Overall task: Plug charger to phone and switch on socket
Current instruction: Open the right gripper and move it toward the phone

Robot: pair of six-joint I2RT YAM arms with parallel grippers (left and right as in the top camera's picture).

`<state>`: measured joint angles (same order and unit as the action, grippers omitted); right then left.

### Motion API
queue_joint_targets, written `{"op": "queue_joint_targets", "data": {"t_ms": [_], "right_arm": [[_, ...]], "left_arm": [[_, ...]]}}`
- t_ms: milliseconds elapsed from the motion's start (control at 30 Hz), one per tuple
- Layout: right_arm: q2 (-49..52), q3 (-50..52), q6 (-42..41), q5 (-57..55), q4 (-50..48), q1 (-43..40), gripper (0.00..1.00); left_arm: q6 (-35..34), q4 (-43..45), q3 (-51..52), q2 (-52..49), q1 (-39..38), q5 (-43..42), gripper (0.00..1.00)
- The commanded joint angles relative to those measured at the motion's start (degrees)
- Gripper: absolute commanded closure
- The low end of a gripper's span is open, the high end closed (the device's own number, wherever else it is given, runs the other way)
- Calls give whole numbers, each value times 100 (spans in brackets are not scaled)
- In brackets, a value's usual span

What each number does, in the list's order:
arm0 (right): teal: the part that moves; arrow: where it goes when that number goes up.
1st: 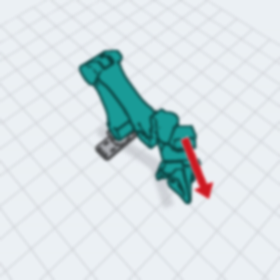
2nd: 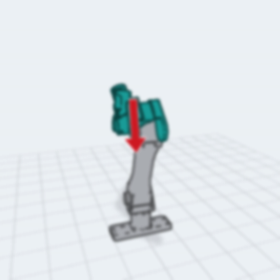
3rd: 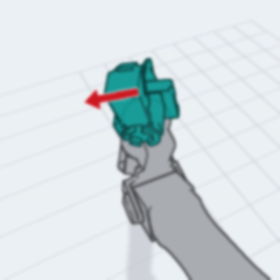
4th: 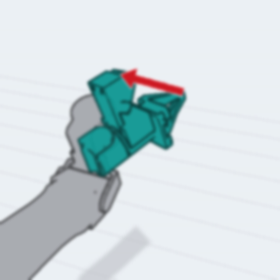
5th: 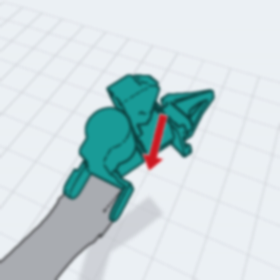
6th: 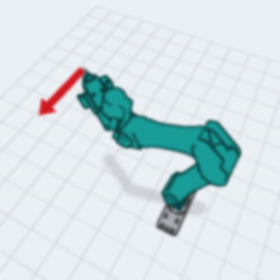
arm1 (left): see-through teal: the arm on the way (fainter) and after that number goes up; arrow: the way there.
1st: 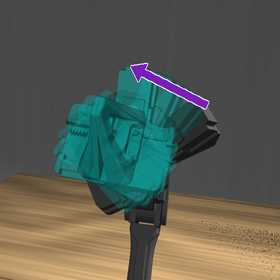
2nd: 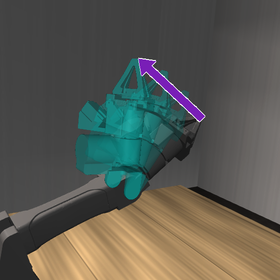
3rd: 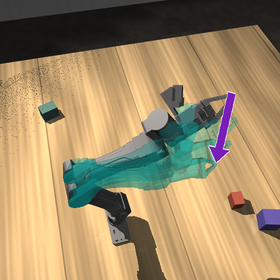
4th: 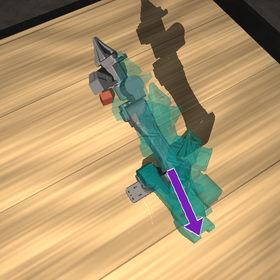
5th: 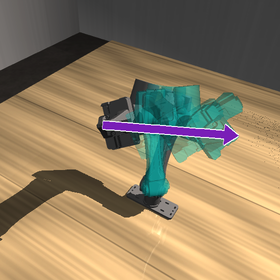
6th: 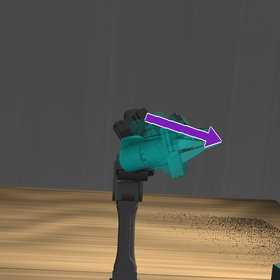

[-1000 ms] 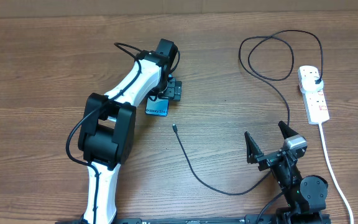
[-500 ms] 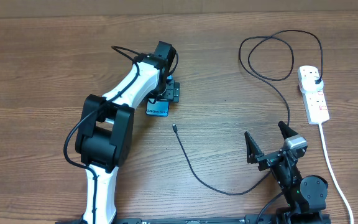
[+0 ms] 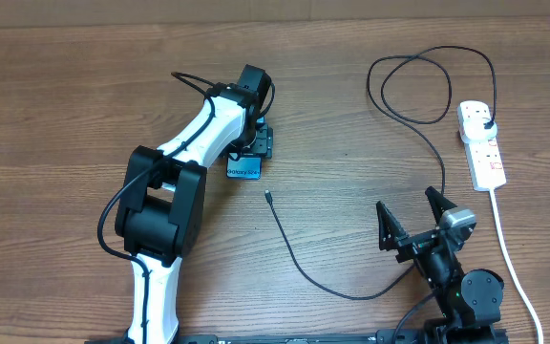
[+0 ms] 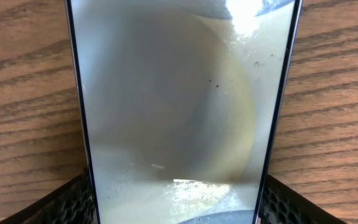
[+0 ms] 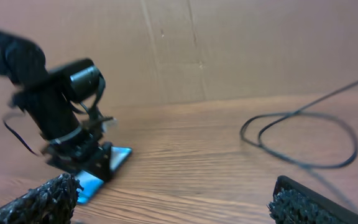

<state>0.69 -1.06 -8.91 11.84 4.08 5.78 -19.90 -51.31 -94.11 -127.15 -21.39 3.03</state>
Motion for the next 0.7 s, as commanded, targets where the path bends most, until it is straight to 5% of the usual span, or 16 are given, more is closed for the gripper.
{"op": "queue_joint_targets", "data": {"t_ms": [0,167,667], "right_arm": [[-52,61,-1672,48,-35,37,0],[-52,61,-3344,44,-35,37,0],[-52,61,-3976,413,-76,37,0]], "left_arm": [[-446,-168,507,-662,0,144,27],[-505,-118,507,-662,0,-17,34],[-612,-186,507,-662,0,-269,60]]}}
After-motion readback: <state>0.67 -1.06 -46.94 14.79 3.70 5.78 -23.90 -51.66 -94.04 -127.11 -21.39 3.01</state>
